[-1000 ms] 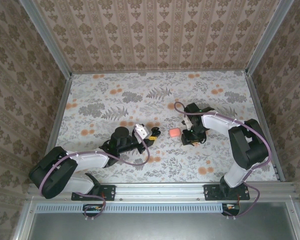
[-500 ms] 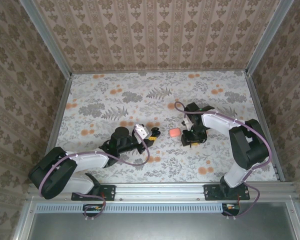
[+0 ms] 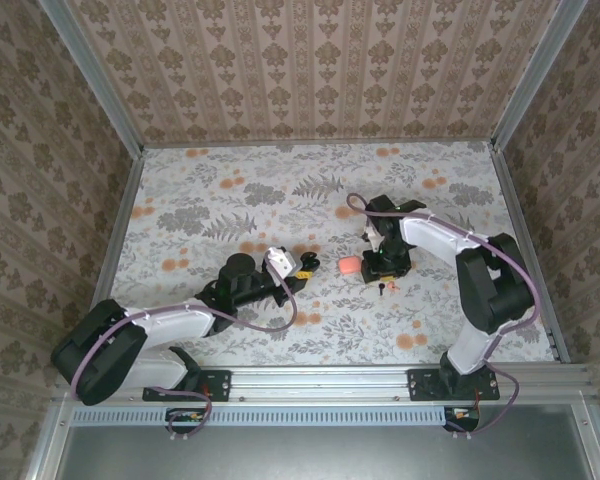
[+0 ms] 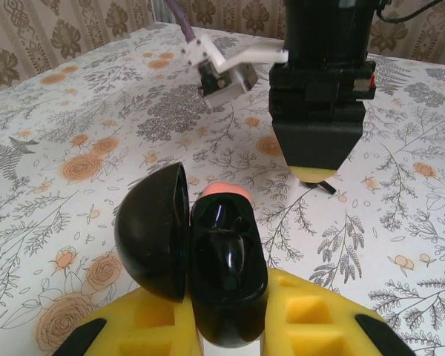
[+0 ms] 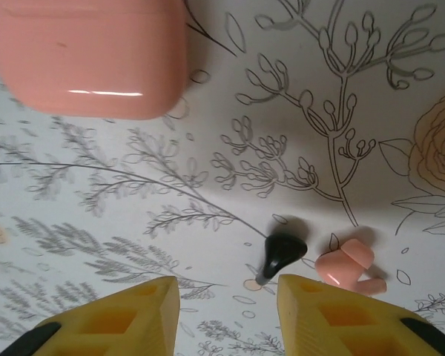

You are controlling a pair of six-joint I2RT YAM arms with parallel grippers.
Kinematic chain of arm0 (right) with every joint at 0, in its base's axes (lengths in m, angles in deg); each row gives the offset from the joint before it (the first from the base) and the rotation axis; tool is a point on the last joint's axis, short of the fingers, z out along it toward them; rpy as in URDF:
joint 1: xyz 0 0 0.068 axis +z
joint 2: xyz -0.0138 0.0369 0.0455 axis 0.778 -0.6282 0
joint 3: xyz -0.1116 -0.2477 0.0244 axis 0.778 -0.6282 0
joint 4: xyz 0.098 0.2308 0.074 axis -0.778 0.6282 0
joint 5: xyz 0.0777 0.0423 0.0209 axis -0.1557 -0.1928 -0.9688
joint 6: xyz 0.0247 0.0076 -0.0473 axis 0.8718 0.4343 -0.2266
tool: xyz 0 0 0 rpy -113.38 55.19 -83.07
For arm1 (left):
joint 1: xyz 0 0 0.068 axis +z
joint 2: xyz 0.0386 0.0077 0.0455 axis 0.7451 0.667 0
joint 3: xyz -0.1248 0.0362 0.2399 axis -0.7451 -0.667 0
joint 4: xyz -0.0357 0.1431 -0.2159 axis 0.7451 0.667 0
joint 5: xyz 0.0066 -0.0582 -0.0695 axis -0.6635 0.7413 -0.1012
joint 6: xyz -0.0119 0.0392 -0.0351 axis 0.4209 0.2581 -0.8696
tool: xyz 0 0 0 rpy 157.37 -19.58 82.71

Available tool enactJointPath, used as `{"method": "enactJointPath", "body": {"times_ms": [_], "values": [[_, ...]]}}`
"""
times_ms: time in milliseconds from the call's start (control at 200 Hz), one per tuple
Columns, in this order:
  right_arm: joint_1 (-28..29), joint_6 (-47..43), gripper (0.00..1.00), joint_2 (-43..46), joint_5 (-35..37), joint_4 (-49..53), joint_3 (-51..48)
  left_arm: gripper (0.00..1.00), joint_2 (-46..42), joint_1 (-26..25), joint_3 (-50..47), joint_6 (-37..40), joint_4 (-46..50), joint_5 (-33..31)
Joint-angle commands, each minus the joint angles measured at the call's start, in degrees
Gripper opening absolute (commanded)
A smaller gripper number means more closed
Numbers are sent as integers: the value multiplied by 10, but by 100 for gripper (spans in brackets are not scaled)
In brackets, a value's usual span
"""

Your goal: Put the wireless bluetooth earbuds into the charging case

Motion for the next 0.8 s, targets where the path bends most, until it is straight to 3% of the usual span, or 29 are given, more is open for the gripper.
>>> {"method": "enactJointPath", "body": {"times_ms": [0, 440, 800], "values": [[0, 10, 41, -23, 15, 24, 7, 14, -10, -1, -6, 14, 10, -2], [-1, 12, 41, -58, 36, 11, 6, 14, -14, -1, -3, 16, 17, -5], [-1, 13, 39, -52, 13, 35, -6, 14, -3, -1, 5, 16, 17, 1]]}}
